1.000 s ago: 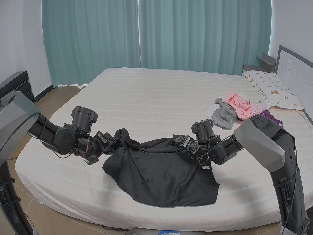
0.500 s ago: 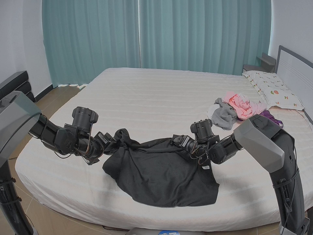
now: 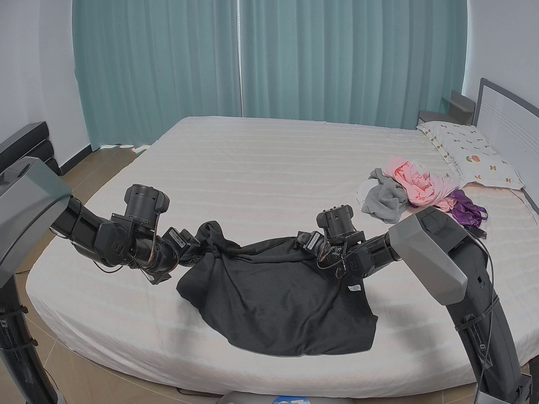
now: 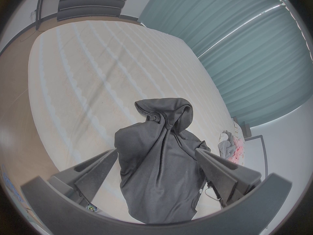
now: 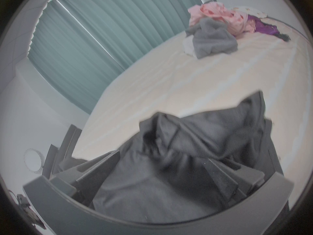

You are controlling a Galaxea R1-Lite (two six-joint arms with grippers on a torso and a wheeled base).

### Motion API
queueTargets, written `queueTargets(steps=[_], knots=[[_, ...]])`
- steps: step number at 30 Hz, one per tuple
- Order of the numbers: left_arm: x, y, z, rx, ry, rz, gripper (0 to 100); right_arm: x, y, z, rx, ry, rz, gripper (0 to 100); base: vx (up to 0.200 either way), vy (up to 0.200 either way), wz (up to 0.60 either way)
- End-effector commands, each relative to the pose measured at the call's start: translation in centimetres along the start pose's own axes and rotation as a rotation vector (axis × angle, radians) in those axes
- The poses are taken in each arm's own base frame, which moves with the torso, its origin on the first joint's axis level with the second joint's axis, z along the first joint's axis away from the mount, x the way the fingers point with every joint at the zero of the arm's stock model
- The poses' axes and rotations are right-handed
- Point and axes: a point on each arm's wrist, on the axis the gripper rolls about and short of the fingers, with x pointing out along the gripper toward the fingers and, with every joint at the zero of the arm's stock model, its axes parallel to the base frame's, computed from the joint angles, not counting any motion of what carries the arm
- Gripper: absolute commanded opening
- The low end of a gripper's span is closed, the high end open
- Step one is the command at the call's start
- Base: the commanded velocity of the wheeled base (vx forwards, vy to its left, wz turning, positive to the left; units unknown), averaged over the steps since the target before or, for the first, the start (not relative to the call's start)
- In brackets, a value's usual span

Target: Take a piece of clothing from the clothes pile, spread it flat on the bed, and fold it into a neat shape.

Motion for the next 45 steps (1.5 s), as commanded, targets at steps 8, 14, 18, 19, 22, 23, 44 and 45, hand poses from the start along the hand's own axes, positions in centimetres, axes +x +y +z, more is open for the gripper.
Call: queueTargets(steps=[8, 14, 18, 19, 22, 23, 44, 45], knots=[[0.2, 0.4, 0.2, -0.009, -0.002, 0.012, 100, 3.7, -4.4, 8.2, 0.074, -0.343, -0.037, 100, 0.0, 0.0, 0.0], [0.2, 0.4, 0.2, -0.008, -0.001, 0.013, 100, 3.1, -4.8, 10.0, 0.096, -0.408, -0.003, 100, 0.0, 0.0, 0.0], [0.3, 0.6, 0.4, -0.011, -0.003, 0.021, 100, 1.7, -4.6, 9.7, 0.087, -0.364, -0.006, 100, 0.0, 0.0, 0.0], [0.3, 0.7, 0.6, -0.014, -0.013, 0.025, 100, 1.2, -4.7, 9.3, 0.073, -0.321, 0.004, 100, 0.0, 0.0, 0.0], [0.7, 1.0, 0.8, -0.016, -0.021, 0.038, 100, 0.7, -5.2, 8.7, 0.03, -0.265, 0.007, 100, 0.0, 0.0, 0.0], [0.8, 1.0, 0.9, -0.013, -0.023, 0.039, 100, 0.7, -5.5, 8.5, 0.021, -0.259, 0.003, 100, 0.0, 0.0, 0.0], [5.4, -0.3, 1.8, 0.004, -0.074, 0.03, 100, 2.6, -5.6, 3.1, -0.145, -0.14, 0.009, 0, 0.0, 0.0, 0.0], [5.6, -0.4, 1.8, 0.004, -0.079, 0.031, 100, 2.6, -5.6, 3.1, -0.145, -0.14, 0.009, 0, 0.0, 0.0, 0.0]])
